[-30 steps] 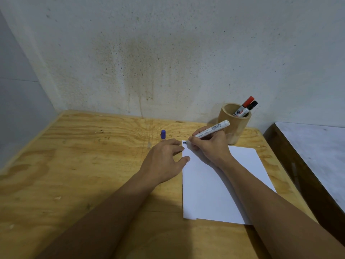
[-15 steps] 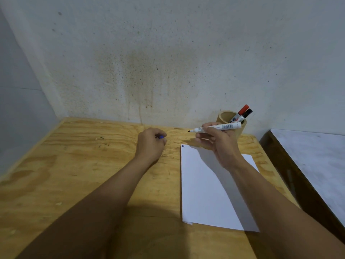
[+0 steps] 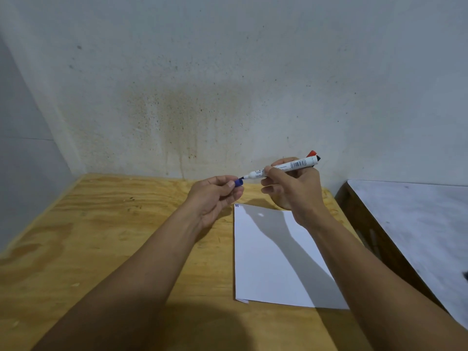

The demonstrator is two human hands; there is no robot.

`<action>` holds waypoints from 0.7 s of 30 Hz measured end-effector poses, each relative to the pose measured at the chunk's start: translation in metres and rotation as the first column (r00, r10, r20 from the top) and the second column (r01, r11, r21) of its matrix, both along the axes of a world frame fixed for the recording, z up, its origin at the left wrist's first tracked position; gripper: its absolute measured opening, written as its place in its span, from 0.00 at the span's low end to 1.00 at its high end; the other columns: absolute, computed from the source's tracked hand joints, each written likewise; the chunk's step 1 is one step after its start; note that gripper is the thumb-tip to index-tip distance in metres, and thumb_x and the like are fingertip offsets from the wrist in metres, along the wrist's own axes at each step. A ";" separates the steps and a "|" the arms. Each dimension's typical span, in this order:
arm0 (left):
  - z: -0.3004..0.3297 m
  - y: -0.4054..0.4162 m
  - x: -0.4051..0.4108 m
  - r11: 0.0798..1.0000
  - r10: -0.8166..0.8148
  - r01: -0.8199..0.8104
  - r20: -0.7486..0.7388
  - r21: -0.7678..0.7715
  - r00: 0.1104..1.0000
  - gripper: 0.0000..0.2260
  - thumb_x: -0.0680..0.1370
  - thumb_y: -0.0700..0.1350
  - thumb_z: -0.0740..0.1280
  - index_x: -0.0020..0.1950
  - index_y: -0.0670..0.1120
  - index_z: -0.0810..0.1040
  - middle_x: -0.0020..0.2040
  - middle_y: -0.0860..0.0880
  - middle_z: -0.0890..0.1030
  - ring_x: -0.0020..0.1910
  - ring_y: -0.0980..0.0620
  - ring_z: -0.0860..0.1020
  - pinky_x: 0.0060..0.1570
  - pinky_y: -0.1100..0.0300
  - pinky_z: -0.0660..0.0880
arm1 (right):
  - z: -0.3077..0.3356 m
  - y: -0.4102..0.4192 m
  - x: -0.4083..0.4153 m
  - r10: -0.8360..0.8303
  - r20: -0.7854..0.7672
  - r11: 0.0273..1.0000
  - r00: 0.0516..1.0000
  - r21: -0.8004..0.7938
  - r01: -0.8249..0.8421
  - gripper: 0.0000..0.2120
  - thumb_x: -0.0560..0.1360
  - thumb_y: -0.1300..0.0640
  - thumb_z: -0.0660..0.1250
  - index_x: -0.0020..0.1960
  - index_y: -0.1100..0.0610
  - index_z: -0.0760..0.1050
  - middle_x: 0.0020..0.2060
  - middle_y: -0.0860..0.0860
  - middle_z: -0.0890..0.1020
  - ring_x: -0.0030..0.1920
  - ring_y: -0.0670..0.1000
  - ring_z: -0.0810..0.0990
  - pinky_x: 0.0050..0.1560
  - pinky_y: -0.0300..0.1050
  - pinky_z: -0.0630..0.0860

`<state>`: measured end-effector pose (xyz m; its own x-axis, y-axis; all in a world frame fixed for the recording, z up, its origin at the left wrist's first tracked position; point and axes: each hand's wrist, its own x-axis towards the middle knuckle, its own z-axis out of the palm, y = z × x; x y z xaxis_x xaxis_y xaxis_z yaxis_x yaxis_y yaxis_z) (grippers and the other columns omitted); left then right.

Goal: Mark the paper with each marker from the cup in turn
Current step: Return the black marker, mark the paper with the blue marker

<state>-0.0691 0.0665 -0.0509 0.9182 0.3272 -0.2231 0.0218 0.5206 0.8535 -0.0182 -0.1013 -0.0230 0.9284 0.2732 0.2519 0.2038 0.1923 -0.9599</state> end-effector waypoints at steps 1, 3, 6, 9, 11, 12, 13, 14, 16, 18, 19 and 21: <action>0.002 -0.001 0.000 1.000 -0.002 0.002 0.006 -0.006 1.000 0.07 0.75 0.29 0.63 0.44 0.35 0.79 0.44 0.38 0.81 0.34 0.51 0.83 0.35 0.64 0.80 | 0.002 -0.002 0.000 -0.012 0.010 1.000 1.000 -0.004 0.012 0.06 0.73 0.68 0.71 0.48 0.70 0.77 0.35 0.59 0.83 0.32 0.52 0.84 0.33 0.46 0.83; 0.006 -0.006 -0.002 1.000 -0.014 0.014 0.016 -0.001 1.000 0.07 0.76 0.29 0.63 0.45 0.35 0.79 0.43 0.38 0.81 0.34 0.51 0.83 0.35 0.64 0.80 | 0.004 -0.004 -0.001 -0.024 0.033 0.999 0.999 -0.034 0.025 0.07 0.73 0.68 0.71 0.49 0.70 0.76 0.35 0.59 0.83 0.32 0.51 0.84 0.33 0.45 0.83; 0.014 -0.013 -0.004 0.999 -0.035 0.034 0.025 0.038 0.999 0.06 0.76 0.29 0.63 0.46 0.35 0.79 0.42 0.39 0.81 0.35 0.51 0.83 0.36 0.64 0.81 | 0.003 -0.007 -0.002 -0.021 0.041 0.996 0.999 -0.080 0.024 0.08 0.72 0.67 0.73 0.48 0.71 0.77 0.34 0.58 0.83 0.32 0.52 0.83 0.33 0.47 0.81; 0.020 -0.018 -0.005 0.996 -0.039 0.036 0.034 0.078 0.999 0.05 0.74 0.29 0.65 0.47 0.34 0.80 0.41 0.40 0.82 0.36 0.50 0.83 0.38 0.63 0.81 | 0.002 -0.011 0.000 -0.028 0.054 0.992 0.998 -0.120 0.034 0.09 0.71 0.63 0.75 0.46 0.68 0.79 0.34 0.56 0.85 0.34 0.51 0.84 0.37 0.48 0.78; 0.024 -0.022 -0.004 0.994 -0.029 0.024 0.042 0.108 0.999 0.05 0.74 0.29 0.66 0.45 0.34 0.80 0.40 0.40 0.82 0.34 0.50 0.83 0.38 0.63 0.81 | 0.003 -0.015 0.001 -0.028 0.057 0.993 0.998 -0.113 0.034 0.08 0.71 0.63 0.75 0.45 0.67 0.80 0.33 0.54 0.85 0.33 0.49 0.83 0.37 0.47 0.77; 0.026 -0.024 -0.003 0.992 -0.020 0.015 0.041 0.129 0.999 0.05 0.73 0.29 0.66 0.44 0.35 0.80 0.39 0.40 0.82 0.34 0.50 0.83 0.38 0.63 0.81 | 0.005 -0.018 0.001 -0.027 0.057 0.994 0.998 -0.102 0.033 0.07 0.71 0.63 0.75 0.45 0.68 0.81 0.34 0.54 0.85 0.33 0.49 0.83 0.36 0.44 0.78; 0.028 -0.026 -0.002 0.989 -0.008 0.002 0.038 0.150 0.999 0.05 0.73 0.29 0.66 0.44 0.35 0.81 0.38 0.40 0.82 0.34 0.51 0.83 0.38 0.63 0.81 | 0.006 -0.019 0.001 -0.030 0.059 0.994 0.998 -0.100 0.036 0.08 0.72 0.63 0.75 0.45 0.68 0.81 0.35 0.55 0.85 0.33 0.48 0.83 0.36 0.41 0.79; 0.030 -0.029 -0.001 0.986 0.003 -0.009 0.035 0.168 0.999 0.05 0.73 0.29 0.66 0.43 0.36 0.81 0.38 0.40 0.82 0.33 0.51 0.83 0.38 0.63 0.81 | 0.006 -0.021 0.001 -0.032 0.060 0.993 0.998 -0.110 0.039 0.07 0.72 0.62 0.74 0.46 0.67 0.81 0.36 0.56 0.85 0.34 0.48 0.83 0.36 0.38 0.79; 0.034 -0.037 0.001 0.983 -0.002 -0.007 0.051 0.182 0.999 0.04 0.73 0.29 0.67 0.44 0.36 0.80 0.38 0.40 0.83 0.33 0.50 0.83 0.37 0.63 0.82 | 0.005 -0.025 0.002 -0.023 0.069 0.985 0.997 -0.169 0.034 0.05 0.73 0.60 0.73 0.45 0.62 0.82 0.38 0.55 0.84 0.36 0.45 0.83 0.39 0.37 0.80; 0.038 -0.050 0.003 0.980 -0.043 0.026 0.086 0.196 0.995 0.05 0.71 0.30 0.70 0.46 0.35 0.79 0.37 0.40 0.83 0.33 0.49 0.83 0.39 0.61 0.82 | 0.002 -0.027 0.004 0.026 0.063 0.976 0.998 -0.217 -0.012 0.05 0.76 0.58 0.71 0.44 0.60 0.81 0.39 0.55 0.84 0.40 0.48 0.83 0.44 0.43 0.79; 0.039 -0.057 0.005 0.972 -0.044 0.021 0.092 0.235 0.995 0.06 0.71 0.32 0.71 0.47 0.36 0.79 0.38 0.40 0.83 0.34 0.48 0.83 0.40 0.59 0.83 | 0.001 -0.028 0.008 0.037 0.050 0.978 0.998 -0.205 -0.026 0.06 0.77 0.59 0.70 0.45 0.61 0.81 0.40 0.56 0.83 0.42 0.50 0.82 0.45 0.46 0.78; 0.038 -0.067 0.015 0.909 0.033 -0.064 0.080 0.412 0.996 0.09 0.70 0.38 0.74 0.48 0.40 0.79 0.41 0.42 0.83 0.37 0.48 0.82 0.41 0.56 0.82 | 0.005 -0.037 0.019 -0.044 0.045 0.980 0.998 -0.191 0.051 0.07 0.78 0.59 0.67 0.48 0.63 0.81 0.42 0.56 0.83 0.46 0.53 0.81 0.45 0.46 0.77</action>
<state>-0.0546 -0.0009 -0.0129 0.9071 0.4208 0.0063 -0.0621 0.1191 0.9909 0.0005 -0.1384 -0.0184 0.9317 0.2758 0.2365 0.2475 -0.0052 -0.9689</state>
